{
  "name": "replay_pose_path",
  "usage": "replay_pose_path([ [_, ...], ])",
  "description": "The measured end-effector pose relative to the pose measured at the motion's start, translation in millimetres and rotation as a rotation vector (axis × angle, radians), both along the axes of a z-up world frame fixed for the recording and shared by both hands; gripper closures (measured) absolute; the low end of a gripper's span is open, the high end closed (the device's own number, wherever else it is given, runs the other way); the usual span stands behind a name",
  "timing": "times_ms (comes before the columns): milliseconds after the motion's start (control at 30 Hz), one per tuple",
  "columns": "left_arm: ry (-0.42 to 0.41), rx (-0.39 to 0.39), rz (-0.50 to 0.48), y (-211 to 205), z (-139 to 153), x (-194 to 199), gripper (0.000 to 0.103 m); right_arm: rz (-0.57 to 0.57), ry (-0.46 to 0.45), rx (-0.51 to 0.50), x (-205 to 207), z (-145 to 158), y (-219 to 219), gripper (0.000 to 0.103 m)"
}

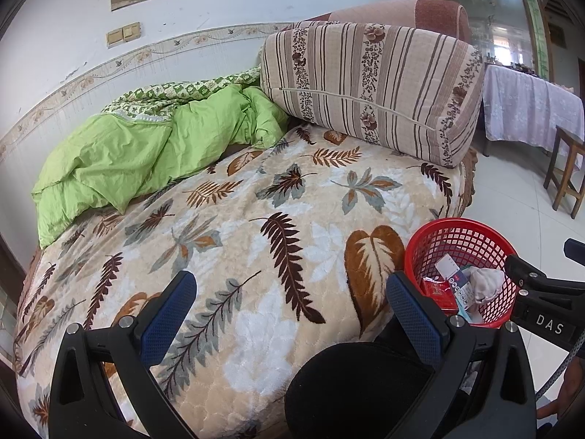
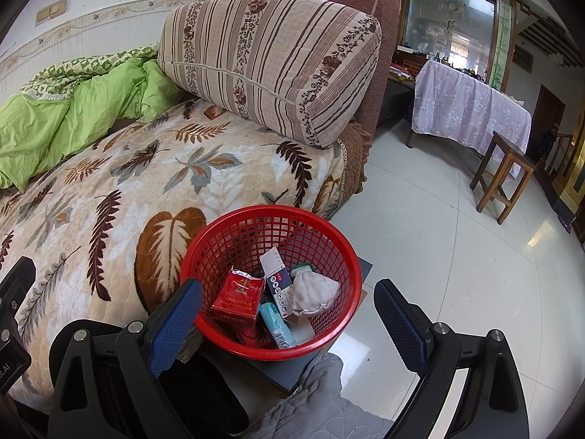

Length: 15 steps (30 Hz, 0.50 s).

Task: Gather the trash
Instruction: 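Sweep both tools over the bed to check it is clear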

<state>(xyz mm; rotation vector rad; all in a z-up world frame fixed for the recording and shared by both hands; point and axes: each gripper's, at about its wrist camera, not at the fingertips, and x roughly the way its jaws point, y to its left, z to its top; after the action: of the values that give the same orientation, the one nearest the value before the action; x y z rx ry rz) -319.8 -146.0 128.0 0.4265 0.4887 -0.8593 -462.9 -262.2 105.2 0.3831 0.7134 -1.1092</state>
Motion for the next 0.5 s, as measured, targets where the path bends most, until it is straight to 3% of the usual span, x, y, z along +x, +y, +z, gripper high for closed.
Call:
replay_pose_path([
  [300,0.013,-0.005,0.023,3,5,7,0.0,0.009,0.0,-0.003,3,-1,0,0.007],
  [500,0.085,-0.02,0.157,27,12,54,0.0,0.123,0.082,-0.046,46,11,-16,0.007],
])
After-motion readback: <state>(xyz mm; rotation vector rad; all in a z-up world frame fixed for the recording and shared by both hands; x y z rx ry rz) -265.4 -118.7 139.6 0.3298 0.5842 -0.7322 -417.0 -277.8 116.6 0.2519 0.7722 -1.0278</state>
